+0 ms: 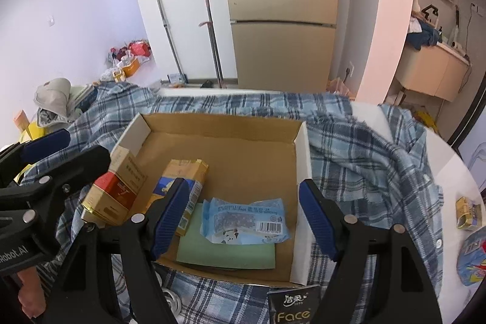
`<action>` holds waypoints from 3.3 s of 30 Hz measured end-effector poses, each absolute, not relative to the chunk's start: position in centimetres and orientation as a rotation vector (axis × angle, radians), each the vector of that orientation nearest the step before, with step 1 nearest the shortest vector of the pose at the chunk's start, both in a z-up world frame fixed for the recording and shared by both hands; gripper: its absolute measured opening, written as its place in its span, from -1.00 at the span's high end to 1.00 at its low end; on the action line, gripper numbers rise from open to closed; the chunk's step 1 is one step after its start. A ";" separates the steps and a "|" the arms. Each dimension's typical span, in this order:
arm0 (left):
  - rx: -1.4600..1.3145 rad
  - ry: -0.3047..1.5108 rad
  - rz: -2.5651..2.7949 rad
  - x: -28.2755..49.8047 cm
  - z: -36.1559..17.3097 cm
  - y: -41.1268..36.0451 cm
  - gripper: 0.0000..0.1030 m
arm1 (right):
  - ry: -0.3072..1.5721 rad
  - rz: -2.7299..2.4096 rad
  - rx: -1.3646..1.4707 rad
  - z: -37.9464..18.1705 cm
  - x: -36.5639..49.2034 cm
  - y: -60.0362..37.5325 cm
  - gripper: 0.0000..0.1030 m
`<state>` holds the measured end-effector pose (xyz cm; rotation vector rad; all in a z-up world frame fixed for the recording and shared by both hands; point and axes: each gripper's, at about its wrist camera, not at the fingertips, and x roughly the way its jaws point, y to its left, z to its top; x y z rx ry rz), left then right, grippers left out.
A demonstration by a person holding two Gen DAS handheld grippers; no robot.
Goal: Organize soft objects
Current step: 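Lower both packs into the box and open both grippers, then raise both open grippers away from the box, then grasp the pink plush toy with the left gripper while the right grasps the black Face tissue pack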
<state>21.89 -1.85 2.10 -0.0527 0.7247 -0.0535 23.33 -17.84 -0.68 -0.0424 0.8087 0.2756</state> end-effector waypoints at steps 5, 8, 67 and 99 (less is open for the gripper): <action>-0.058 0.656 -0.065 19.7 4.7 -2.1 -0.60 | 0.760 0.271 -0.040 1.2 21.9 -18.3 -0.44; -0.050 0.572 -0.027 17.6 6.5 -2.1 -0.60 | 0.724 0.265 -0.048 2.5 20.6 -18.8 -0.44; 0.069 0.262 -0.052 6.0 -0.9 -5.3 -1.00 | 0.380 0.158 -0.068 0.1 8.6 -24.6 -0.92; -0.022 0.607 -0.232 11.6 -4.5 -5.4 -0.32 | 0.507 0.179 -0.029 -1.4 10.8 -24.8 -0.92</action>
